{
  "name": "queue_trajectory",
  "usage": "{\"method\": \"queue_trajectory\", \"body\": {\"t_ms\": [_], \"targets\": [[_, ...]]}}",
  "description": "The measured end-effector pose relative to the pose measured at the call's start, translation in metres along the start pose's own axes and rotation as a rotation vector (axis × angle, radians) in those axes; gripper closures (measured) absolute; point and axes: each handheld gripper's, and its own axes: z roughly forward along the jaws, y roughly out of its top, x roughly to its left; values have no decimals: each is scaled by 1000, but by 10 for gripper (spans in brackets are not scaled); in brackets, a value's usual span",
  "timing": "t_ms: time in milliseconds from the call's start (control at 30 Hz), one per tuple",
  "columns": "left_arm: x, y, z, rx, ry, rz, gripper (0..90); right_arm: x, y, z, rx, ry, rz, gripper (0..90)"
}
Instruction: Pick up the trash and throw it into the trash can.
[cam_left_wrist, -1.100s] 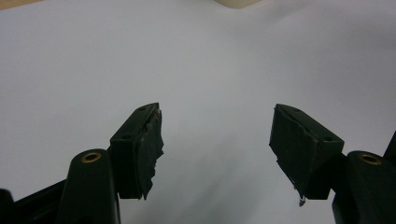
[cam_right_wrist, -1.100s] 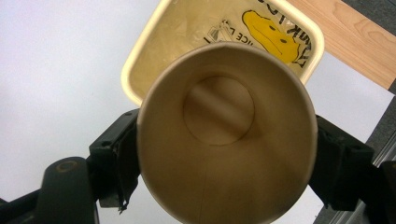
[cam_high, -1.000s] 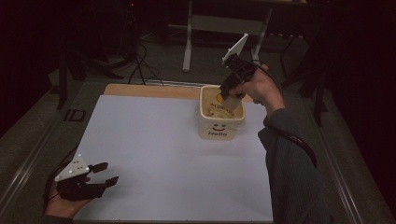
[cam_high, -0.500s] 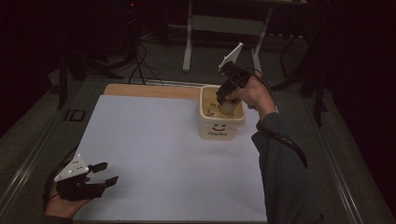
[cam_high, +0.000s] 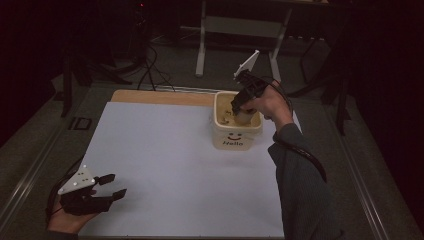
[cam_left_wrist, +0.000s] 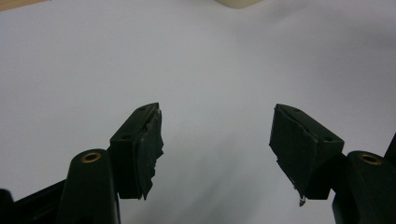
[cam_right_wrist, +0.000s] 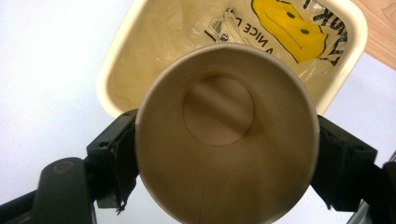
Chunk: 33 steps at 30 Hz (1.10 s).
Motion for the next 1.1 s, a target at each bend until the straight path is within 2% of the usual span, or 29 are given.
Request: {"method": "queue_trajectory", "body": {"t_ms": [200,300,467,633,800,1100], "targets": [[0,0,0,1,1,1,342,-2,-3,0,-9,17,-6,128],[0,0,0,2,2,1,342,-2,-5,0,-3,16,-22,120],[0,0,0,1,7,0,342,-3,-13,-5,-34,25,-72,131],[0,0,1,5,11,3,340,-2,-26,-11,-93,35,-149,134],[-1,0,1,4,14,4,340,1,-41,-13,-150,25,-218,134],[-1,0,1,3,17,4,338,0,-68,-11,-247,27,-268,135]]}}
